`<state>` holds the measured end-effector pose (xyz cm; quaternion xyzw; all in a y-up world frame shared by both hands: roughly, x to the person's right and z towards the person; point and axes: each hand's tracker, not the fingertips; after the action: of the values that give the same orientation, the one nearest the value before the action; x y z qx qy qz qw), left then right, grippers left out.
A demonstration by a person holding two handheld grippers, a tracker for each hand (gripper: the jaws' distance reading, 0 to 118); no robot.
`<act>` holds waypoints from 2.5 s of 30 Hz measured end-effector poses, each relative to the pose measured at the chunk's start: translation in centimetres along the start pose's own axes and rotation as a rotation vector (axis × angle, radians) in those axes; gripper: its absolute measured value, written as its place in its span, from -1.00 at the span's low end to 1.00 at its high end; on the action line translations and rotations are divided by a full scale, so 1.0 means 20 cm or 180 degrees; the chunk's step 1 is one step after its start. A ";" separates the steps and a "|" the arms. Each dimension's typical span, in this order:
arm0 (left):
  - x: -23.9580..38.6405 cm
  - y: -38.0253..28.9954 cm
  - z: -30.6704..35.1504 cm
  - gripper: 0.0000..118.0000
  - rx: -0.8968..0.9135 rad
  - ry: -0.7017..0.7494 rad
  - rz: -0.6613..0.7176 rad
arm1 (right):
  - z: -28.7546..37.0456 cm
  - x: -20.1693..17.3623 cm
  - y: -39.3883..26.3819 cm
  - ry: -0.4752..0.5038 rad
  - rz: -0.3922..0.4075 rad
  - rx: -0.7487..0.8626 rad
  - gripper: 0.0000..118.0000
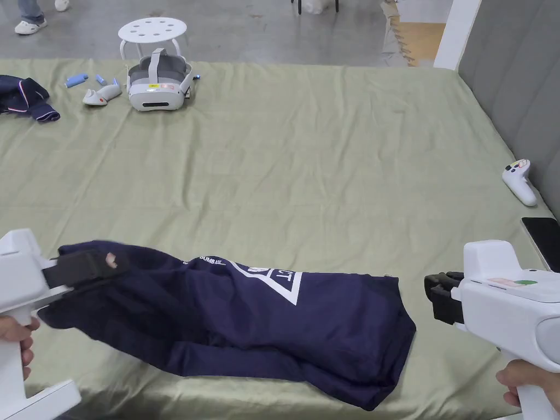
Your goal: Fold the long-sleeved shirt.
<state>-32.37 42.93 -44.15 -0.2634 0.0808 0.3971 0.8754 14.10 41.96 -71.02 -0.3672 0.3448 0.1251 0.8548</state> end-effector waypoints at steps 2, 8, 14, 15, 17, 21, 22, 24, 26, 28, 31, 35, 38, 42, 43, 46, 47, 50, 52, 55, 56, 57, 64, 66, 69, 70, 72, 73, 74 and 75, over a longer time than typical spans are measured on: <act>0.24 -0.03 -0.05 -0.57 -0.0064 -0.0283 -0.0142 | -0.01 0.00 -0.01 -0.0012 0.0012 -0.0011 -1.00; 0.74 -0.25 -0.48 -0.57 -0.0659 -0.0573 -0.0736 | 0.04 0.04 -0.05 -0.0035 -0.0063 0.0008 -1.00; 0.83 -0.60 -1.10 -0.52 -0.1394 -0.0439 -0.0670 | 0.10 0.13 -0.11 -0.0120 -0.0193 0.0016 -1.00; 0.82 -0.64 -1.17 -0.31 -0.1466 -0.0423 -0.0660 | 0.12 0.15 -0.12 -0.0133 -0.0214 0.0023 -1.00; 0.80 -0.70 -1.27 0.41 -0.1625 -0.0443 -0.0604 | 0.15 0.18 -0.13 -0.0163 -0.0253 0.0028 -1.00; 0.85 -0.66 -1.15 0.83 -0.1367 -0.0864 -0.0540 | 0.18 0.24 -0.16 -0.0224 -0.0300 0.0025 -1.00; 0.86 -0.61 -1.09 0.83 -0.1368 -0.0904 -0.0557 | 0.18 0.24 -0.17 -0.0241 -0.0317 0.0021 -1.00; 0.89 -0.51 -0.96 0.83 -0.1252 -0.0975 -0.0680 | 0.17 0.26 -0.19 -0.0255 -0.0334 0.0013 -1.00; 0.90 -0.41 -0.79 0.81 -0.0909 -0.1044 -0.0814 | 0.15 0.27 -0.19 -0.0255 -0.0361 0.0018 -1.00; 0.88 -0.31 -0.64 0.36 -0.0640 -0.0962 -0.0851 | 0.15 0.25 -0.19 -0.0232 -0.0396 0.0031 -1.00; 0.80 -0.25 -0.48 -0.75 -0.0256 -0.0756 -0.0880 | 0.14 0.23 -0.18 -0.0203 -0.0409 0.0054 -1.00; 0.79 -0.36 -0.53 -0.91 -0.0093 0.0123 -0.1467 | 0.11 0.19 -0.17 -0.0148 -0.0356 0.0054 -1.00; 0.83 -0.51 -0.65 -0.91 -0.0084 0.0389 -0.1864 | 0.11 0.16 -0.16 -0.0115 -0.0324 0.0047 -1.00; 0.91 -0.75 -0.86 -0.91 -0.0385 0.0351 -0.2054 | 0.10 0.15 -0.17 -0.0101 -0.0305 0.0025 -1.00; 0.94 -0.83 -0.92 -0.91 -0.0513 0.0276 -0.2072 | 0.11 0.15 -0.18 -0.0112 -0.0306 0.0021 -1.00; 1.03 -1.03 -1.04 -0.91 -0.0700 0.0032 -0.2035 | 0.13 0.17 -0.19 -0.0131 -0.0333 0.0012 -1.00; 1.07 -1.09 -1.09 -0.91 -0.0705 -0.0034 -0.2073 | 0.13 0.17 -0.20 -0.0151 -0.0349 0.0002 -1.00; 1.16 -1.21 -1.25 -0.91 -0.0841 0.0012 -0.2183 | 0.14 0.21 -0.22 -0.0223 -0.0374 -0.0025 -1.00; 1.17 -1.26 -1.34 -0.91 -0.0929 0.0045 -0.2088 | 0.16 0.22 -0.24 -0.0253 -0.0396 -0.0029 -1.00; 1.16 -1.26 -1.40 -0.91 -0.0874 0.0014 -0.1931 | 0.18 0.24 -0.25 -0.0285 -0.0437 -0.0034 -1.00; 1.16 -1.24 -1.41 -0.92 -0.0897 -0.0088 -0.1769 | 0.20 0.24 -0.25 -0.0293 -0.0446 -0.0033 -1.00; 1.17 -1.21 -1.39 -0.91 -0.0954 -0.0114 -0.1698 | 0.20 0.24 -0.25 -0.0295 -0.0458 -0.0037 -1.00; 1.02 -0.84 -0.97 -0.91 -0.0427 -0.0432 -0.1215 | 0.12 0.16 -0.14 0.0281 -0.0660 0.0138 -1.00; 0.92 -0.73 -0.86 -0.91 -0.0351 -0.0334 -0.1074 | 0.04 0.11 -0.10 0.0508 -0.0711 0.0119 -1.00; 0.74 -0.60 -0.70 -0.91 -0.0177 -0.0150 -0.0911 | -0.12 0.01 -0.06 0.0669 -0.0672 0.0019 -1.00; 0.68 -0.57 -0.66 -0.91 -0.0125 -0.0089 -0.0863 | -0.17 -0.02 -0.05 0.0751 -0.0682 -0.0047 -1.00; 0.57 -0.53 -0.59 -0.91 -0.0086 -0.0010 -0.0692 | -0.29 -0.05 -0.07 0.0929 -0.0836 -0.0167 -1.00; 0.51 -0.52 -0.58 -0.91 -0.0081 0.0011 -0.0586 | -0.34 -0.06 -0.09 0.1017 -0.0906 -0.0226 -1.00; 0.46 -0.51 -0.56 -0.91 -0.0075 0.0026 -0.0521 | -0.40 -0.06 -0.11 0.1102 -0.0960 -0.0299 -1.00; 0.42 -0.51 -0.54 -0.91 -0.0077 0.0031 -0.0506 | -0.44 -0.06 -0.13 0.1110 -0.1006 -0.0400 -1.00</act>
<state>-18.56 37.16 -52.27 -0.2815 0.0591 0.3260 0.9006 10.09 33.95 -73.14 -0.4850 0.4170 -0.0543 0.7668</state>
